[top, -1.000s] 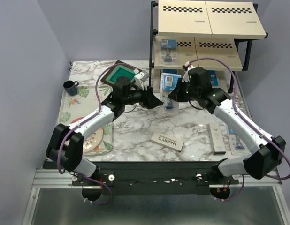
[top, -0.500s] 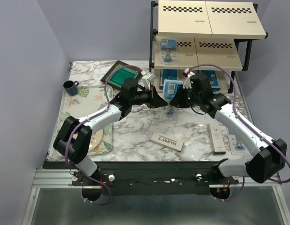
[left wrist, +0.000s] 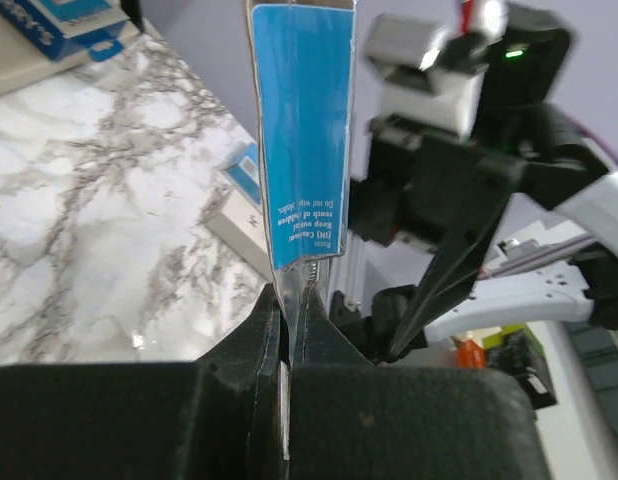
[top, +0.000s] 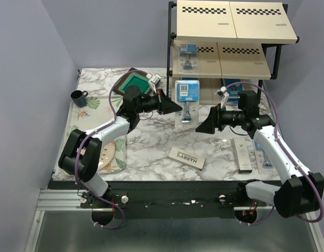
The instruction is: Place and organize the shaving razors onto the shelf
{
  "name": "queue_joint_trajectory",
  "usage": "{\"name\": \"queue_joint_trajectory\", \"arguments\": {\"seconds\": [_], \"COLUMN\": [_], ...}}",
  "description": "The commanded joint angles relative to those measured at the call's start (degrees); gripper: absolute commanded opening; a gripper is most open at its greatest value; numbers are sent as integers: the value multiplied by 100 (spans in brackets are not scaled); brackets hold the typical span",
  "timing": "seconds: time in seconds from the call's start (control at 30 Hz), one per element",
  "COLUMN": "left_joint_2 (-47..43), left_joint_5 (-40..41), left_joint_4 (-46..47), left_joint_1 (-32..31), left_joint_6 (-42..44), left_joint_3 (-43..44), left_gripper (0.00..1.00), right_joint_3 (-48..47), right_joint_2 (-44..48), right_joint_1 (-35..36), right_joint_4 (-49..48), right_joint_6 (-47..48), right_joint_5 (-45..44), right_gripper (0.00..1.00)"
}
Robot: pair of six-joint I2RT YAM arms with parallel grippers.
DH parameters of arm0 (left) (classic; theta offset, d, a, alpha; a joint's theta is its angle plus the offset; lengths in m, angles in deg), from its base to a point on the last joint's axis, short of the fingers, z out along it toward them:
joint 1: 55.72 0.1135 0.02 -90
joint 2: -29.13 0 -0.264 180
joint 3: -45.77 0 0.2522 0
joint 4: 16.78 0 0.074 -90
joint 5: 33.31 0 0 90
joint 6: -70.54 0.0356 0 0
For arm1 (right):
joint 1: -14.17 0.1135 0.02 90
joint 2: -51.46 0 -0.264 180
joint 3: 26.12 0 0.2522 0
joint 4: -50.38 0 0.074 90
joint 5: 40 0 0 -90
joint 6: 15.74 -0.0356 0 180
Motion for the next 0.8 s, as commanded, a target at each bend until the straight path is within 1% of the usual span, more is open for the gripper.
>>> {"name": "queue_joint_trajectory", "arguments": {"seconds": [0.0, 0.03, 0.13, 0.23, 0.4, 0.43, 0.47, 0.57, 0.77], "left_joint_2": [-14, 21, 118, 241, 434, 460, 521, 627, 777], "left_joint_5": [-464, -508, -587, -613, -596, -587, -579, -508, -464], "left_joint_4": [687, 722, 740, 678, 661, 669, 678, 678, 678], "left_joint_1": [-24, -16, -16, -16, 28, 28, 28, 37, 28], "left_joint_6": [-874, -1014, -1164, -1261, -1349, -1367, -1384, -1394, -1429], "left_joint_3": [255, 290, 316, 360, 413, 448, 474, 571, 694], "left_gripper": [0, 0, 0, 0, 0, 0, 0, 0, 0], "right_joint_3": [584, 637, 760, 760, 637, 567, 532, 488, 733], "right_joint_2": [-324, -385, -500, -632, -755, -799, -843, -949, -817], "right_joint_1": [-41, -33, -33, -59, -418, -489, -533, -604, -613], "right_joint_4": [-865, -1215, -1866, -2219, -2116, -2002, -1896, -1729, -1956], "right_joint_6": [-85, -138, -481, -762, -799, -763, -693, -544, -772], "right_joint_5": [2027, 2167, 2239, 2335, 2449, 2502, 2616, 2757, 2591], "right_gripper": [88, 88, 86, 84, 79, 76, 70, 60, 61]}}
